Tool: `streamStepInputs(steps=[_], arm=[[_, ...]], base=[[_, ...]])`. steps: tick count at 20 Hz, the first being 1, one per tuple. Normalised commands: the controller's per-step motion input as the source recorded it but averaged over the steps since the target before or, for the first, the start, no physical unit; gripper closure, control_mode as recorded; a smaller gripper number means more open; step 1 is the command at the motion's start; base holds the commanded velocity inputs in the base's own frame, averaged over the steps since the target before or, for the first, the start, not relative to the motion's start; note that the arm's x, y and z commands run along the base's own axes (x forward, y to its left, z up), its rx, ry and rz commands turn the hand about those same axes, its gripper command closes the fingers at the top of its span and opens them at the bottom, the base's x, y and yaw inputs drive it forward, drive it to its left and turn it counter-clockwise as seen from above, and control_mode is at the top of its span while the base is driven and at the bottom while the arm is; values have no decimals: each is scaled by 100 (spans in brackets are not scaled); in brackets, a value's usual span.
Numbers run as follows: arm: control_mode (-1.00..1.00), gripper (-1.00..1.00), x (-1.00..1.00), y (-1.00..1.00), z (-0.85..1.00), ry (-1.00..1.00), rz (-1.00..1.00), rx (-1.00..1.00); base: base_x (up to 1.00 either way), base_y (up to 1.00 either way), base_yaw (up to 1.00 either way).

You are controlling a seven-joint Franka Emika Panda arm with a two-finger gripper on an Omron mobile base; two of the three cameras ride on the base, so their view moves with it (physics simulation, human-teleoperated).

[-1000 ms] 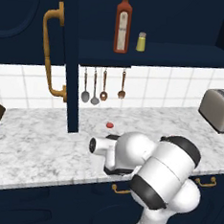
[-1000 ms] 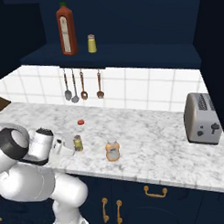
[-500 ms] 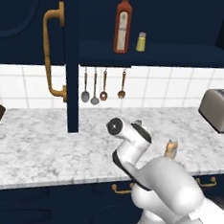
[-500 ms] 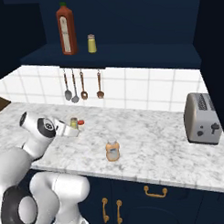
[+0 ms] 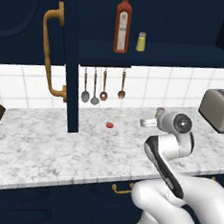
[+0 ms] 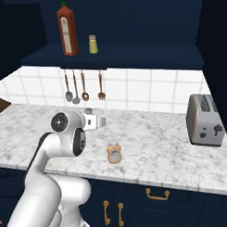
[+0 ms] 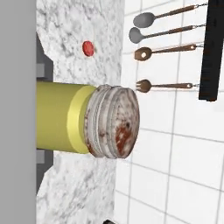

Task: Put the shaker and condiment bottle from the counter next to their counterparts in the cabinet.

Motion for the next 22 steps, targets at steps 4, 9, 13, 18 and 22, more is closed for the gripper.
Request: streamStepInputs(steps=[4, 9, 13, 18, 22], arm=[[-100, 100, -29, -15, 100, -1, 36, 0], [-100, 100, -47, -7, 100, 0, 31, 3], [-100, 100, -53, 0, 94, 0, 22, 0], [-100, 100, -66, -5, 83, -2, 8, 8], [-100, 100, -71, 0, 100, -3, 6, 2]], base=[[0, 0, 0], [0, 0, 0], [0, 0, 0], [0, 0, 0], [0, 0, 0]])
